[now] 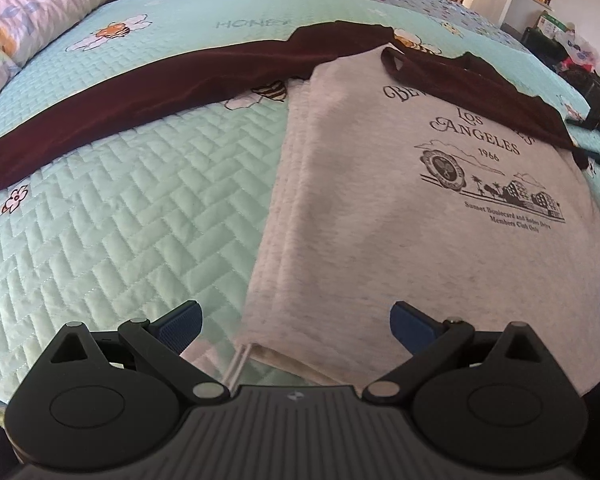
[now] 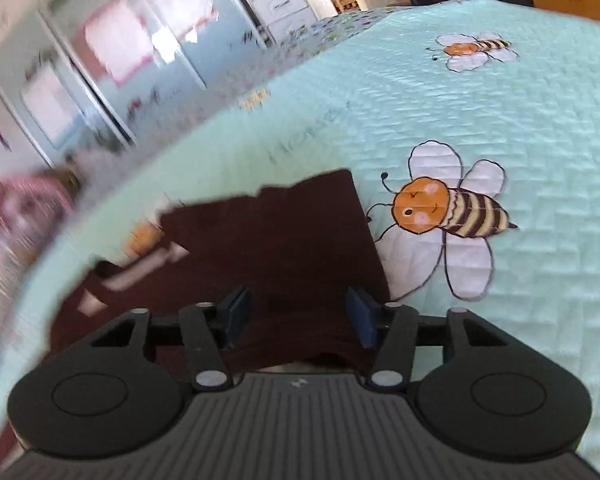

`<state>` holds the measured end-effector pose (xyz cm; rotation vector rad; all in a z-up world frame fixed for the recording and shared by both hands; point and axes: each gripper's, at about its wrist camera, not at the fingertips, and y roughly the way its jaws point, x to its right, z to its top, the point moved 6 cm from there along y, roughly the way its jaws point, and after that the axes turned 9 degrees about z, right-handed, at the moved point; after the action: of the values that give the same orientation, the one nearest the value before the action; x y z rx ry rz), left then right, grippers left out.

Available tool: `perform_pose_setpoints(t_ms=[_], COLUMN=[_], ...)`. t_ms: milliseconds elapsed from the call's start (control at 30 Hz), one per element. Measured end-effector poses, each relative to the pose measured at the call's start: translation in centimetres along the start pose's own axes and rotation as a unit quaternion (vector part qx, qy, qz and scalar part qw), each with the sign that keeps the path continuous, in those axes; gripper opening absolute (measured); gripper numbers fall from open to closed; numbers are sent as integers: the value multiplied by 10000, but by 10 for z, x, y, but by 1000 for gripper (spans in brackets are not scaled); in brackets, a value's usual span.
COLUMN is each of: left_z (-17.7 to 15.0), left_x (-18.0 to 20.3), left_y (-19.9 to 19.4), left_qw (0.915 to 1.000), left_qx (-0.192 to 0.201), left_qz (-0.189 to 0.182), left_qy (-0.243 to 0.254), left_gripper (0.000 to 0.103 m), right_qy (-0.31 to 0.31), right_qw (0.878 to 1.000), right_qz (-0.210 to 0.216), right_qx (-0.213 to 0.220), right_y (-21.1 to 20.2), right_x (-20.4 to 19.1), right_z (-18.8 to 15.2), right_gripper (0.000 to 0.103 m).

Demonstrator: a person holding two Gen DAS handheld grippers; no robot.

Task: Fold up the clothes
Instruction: 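Open the right gripper to lay the sleeve on the grey body, then grasp the other maroon sleeve cuff with the left gripper and lift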

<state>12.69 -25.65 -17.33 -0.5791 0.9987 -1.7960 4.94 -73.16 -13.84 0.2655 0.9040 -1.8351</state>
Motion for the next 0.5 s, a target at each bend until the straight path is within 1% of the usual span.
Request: perform_pose_setpoints(t_ms=[33, 67, 100, 133, 167, 200, 233, 300, 367, 433, 500], left_z=[0, 1, 2, 3, 5, 6, 7, 9, 12, 20, 29], left_x=[1, 2, 2, 2, 1, 0, -2, -8, -16, -31, -56], left_y=[-1, -3, -6, -8, -11, -13, -16, -18, -18, -17, -15], left_qw=[10000, 10000, 10000, 9999, 9999, 9998, 9997, 9996, 9994, 9982, 9935], left_qx=[10, 37, 65, 99, 141, 176, 215, 270, 292, 331, 432], left_qz=[5, 12, 18, 24, 34, 48, 66, 105, 130, 3, -122], left_qy=[23, 38, 52, 60, 52, 37, 15, -39, -131, -496, -1047], left_gripper=[103, 103, 103, 103, 103, 103, 103, 103, 103, 103, 103], right_qy=[88, 107, 110, 181, 252, 319, 384, 376, 158, -196, -510], right_qw=[9997, 9995, 9993, 9994, 9995, 9987, 9974, 9987, 9997, 9993, 9978], right_qz=[177, 180, 142, 0, -157, -312, -462, -323, -115, 94, 255], right_qx=[112, 216, 319, 290, 42, -250, -404, -144, 119, 293, 324], right_y=[-9, -12, -14, -11, -2, 7, 10, -5, -28, -51, -72], right_x=[-2, -2, -2, 2, 10, 18, 23, 17, 0, -19, -31], right_z=[2, 4, 5, 4, 0, -5, -10, -13, -17, -24, -35], right_gripper=[65, 69, 77, 78, 78, 74, 68, 68, 69, 70, 71])
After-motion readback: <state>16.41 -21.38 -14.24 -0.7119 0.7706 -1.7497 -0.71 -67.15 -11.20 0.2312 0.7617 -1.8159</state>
